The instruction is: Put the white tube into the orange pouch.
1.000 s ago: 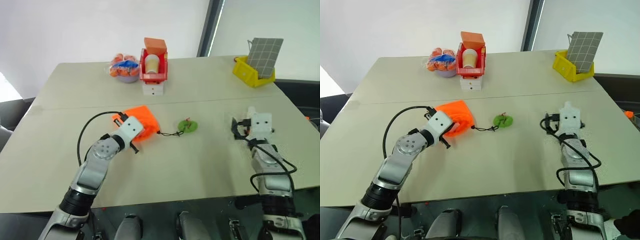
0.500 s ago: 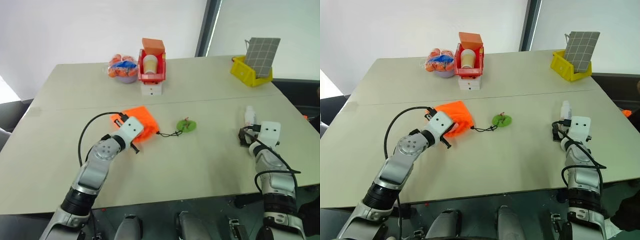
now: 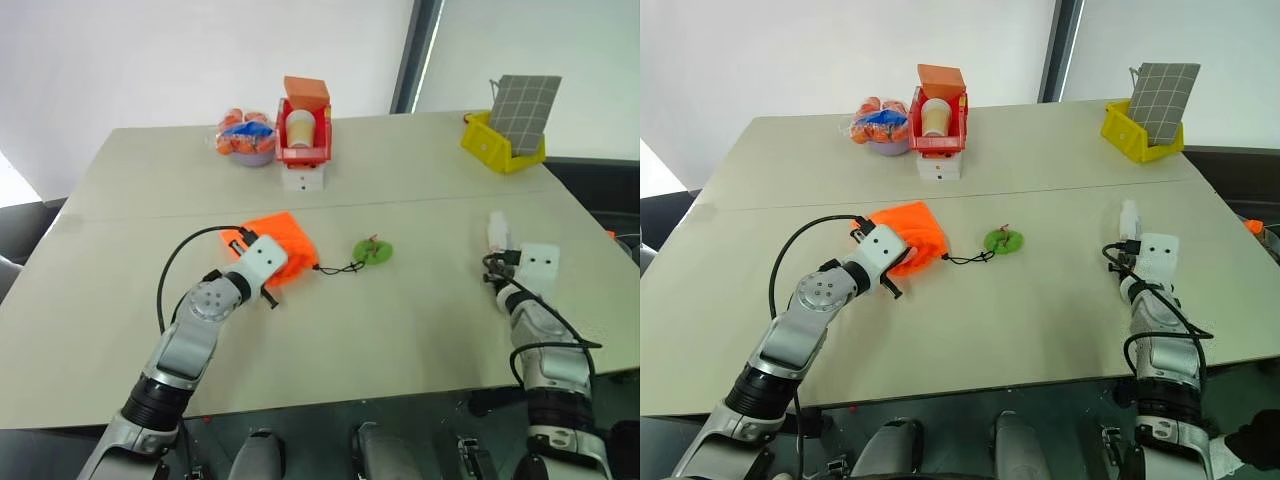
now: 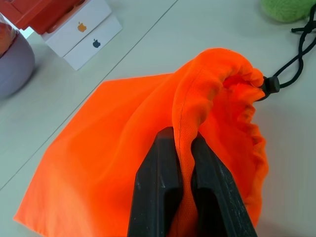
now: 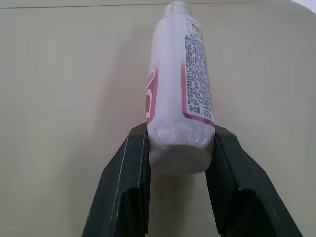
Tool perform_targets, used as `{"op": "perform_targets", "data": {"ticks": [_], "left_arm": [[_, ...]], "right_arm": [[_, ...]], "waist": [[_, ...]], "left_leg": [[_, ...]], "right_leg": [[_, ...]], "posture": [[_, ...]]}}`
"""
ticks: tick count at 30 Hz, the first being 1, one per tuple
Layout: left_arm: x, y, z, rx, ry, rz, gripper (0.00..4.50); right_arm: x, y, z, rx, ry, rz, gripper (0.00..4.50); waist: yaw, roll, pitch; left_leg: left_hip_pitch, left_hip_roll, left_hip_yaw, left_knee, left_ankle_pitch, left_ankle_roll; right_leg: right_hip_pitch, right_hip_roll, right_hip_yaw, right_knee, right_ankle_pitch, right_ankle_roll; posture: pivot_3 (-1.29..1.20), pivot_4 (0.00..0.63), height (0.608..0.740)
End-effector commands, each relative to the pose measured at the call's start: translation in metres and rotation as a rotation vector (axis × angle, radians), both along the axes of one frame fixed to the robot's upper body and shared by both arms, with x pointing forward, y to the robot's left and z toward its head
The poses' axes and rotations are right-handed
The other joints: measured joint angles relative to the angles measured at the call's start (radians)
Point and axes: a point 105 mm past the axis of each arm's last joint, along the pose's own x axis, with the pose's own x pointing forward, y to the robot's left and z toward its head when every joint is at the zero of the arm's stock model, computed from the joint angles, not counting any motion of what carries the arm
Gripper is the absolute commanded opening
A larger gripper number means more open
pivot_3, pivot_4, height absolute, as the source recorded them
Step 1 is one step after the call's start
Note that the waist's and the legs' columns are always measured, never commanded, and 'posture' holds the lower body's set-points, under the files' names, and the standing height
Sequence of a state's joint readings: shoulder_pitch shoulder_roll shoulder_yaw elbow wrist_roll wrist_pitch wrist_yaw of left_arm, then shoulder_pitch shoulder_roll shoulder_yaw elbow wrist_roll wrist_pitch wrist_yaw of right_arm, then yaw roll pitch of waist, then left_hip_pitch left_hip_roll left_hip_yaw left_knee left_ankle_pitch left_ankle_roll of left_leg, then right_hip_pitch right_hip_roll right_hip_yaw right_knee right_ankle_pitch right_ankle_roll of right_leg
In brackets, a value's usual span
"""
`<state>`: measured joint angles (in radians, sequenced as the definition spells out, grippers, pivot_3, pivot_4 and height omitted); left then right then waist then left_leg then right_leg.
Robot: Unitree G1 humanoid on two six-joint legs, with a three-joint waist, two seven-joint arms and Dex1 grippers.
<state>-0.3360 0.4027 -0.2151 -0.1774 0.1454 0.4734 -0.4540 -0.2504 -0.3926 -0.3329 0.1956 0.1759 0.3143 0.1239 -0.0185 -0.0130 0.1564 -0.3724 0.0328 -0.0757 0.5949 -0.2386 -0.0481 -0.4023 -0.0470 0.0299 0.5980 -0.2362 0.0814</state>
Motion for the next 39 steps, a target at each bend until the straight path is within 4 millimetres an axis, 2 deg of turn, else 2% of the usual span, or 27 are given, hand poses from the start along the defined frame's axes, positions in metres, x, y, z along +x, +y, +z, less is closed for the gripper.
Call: {"op": "perform_targets", "data": {"ticks": [1, 4, 7, 9, 11, 15, 20, 31, 39], "left_arm": [[0.0, -0.001, 0.013, -0.003, -0.05, -0.009, 0.11], [0.0, 0.0, 0.014, -0.008, -0.053, -0.006, 0.11], [0.0, 0.002, 0.015, -0.02, -0.058, 0.002, 0.11], [0.0, 0.002, 0.016, -0.027, -0.063, 0.005, 0.11], [0.001, 0.002, 0.018, -0.036, -0.066, 0.004, 0.11], [0.0, -0.001, 0.021, -0.046, -0.073, -0.011, 0.11], [-0.004, -0.009, 0.024, -0.068, -0.083, -0.058, 0.11], [-0.016, -0.022, 0.023, -0.091, -0.063, -0.154, 0.11], [-0.031, -0.036, 0.025, -0.133, -0.045, -0.257, 0.11]], "right_arm": [[0.001, 0.035, 0.036, -0.078, -0.134, 0.238, 0.98], [-0.02, 0.085, 0.039, -0.077, -0.13, 0.581, 0.98], [-0.067, 0.136, 0.03, 0.032, -0.003, 0.967, 0.98], [-0.084, 0.149, 0.023, 0.041, 0.066, 1.066, 0.98], [-0.088, 0.155, 0.021, 0.052, 0.097, 1.096, 0.98], [-0.088, 0.169, 0.019, 0.042, 0.112, 1.133, 0.98], [-0.074, 0.196, 0.019, 0.008, 0.073, 1.143, 0.98], [-0.055, 0.222, 0.026, -0.008, 0.018, 1.164, 0.98], [-0.027, 0.24, 0.028, -0.031, 0.024, 1.091, 0.98]], "waist": [[-0.002, 0.0, 0.0], [0.0, 0.001, 0.0], [0.002, 0.001, 0.0], [0.004, 0.0, 0.0], [0.003, -0.001, 0.001], [0.004, -0.002, 0.001], [0.002, -0.002, 0.001], [0.005, -0.002, 0.001], [0.003, -0.002, 0.001]], "left_leg": [[0.0, 0.0, 0.0, 0.0, 0.0, 0.0], [0.0, 0.0, 0.0, 0.0, 0.0, 0.0], [0.0, 0.0, -0.001, 0.0, 0.0, 0.0], [0.001, 0.0, -0.002, 0.0, 0.0, 0.0], [0.001, 0.0, -0.002, 0.001, 0.0, 0.0], [0.001, 0.0, -0.002, 0.004, 0.0, 0.0], [0.001, 0.0, -0.002, 0.004, 0.0, 0.0], [0.0, 0.0, -0.003, 0.002, 0.0, 0.0], [0.001, 0.0, -0.003, 0.002, 0.0, 0.0]], "right_leg": [[0.0, 0.0, 0.0, 0.0, 0.0, 0.0], [0.0, 0.0, 0.0, 0.0, -0.001, 0.002], [0.001, 0.0, 0.0, 0.0, -0.002, 0.003], [0.002, 0.0, -0.001, 0.0, -0.002, 0.003], [0.003, 0.0, -0.001, -0.001, -0.002, 0.003], [0.004, 0.0, -0.001, -0.002, -0.002, 0.002], [0.003, 0.0, -0.001, -0.001, -0.002, 0.002], [0.003, 0.0, -0.001, -0.001, -0.002, 0.003], [0.003, 0.0, -0.001, 0.0, -0.002, 0.002]], "posture": [[0.0, 0.15, 0.74], [0.0, 0.15, 0.74], [0.0, 0.15, 0.74], [0.0, 0.15, 0.74], [0.0, 0.15, 0.74], [0.0, 0.15, 0.74], [0.0, 0.15, 0.74], [0.0, 0.15, 0.74], [0.0, 0.15, 0.74]]}}
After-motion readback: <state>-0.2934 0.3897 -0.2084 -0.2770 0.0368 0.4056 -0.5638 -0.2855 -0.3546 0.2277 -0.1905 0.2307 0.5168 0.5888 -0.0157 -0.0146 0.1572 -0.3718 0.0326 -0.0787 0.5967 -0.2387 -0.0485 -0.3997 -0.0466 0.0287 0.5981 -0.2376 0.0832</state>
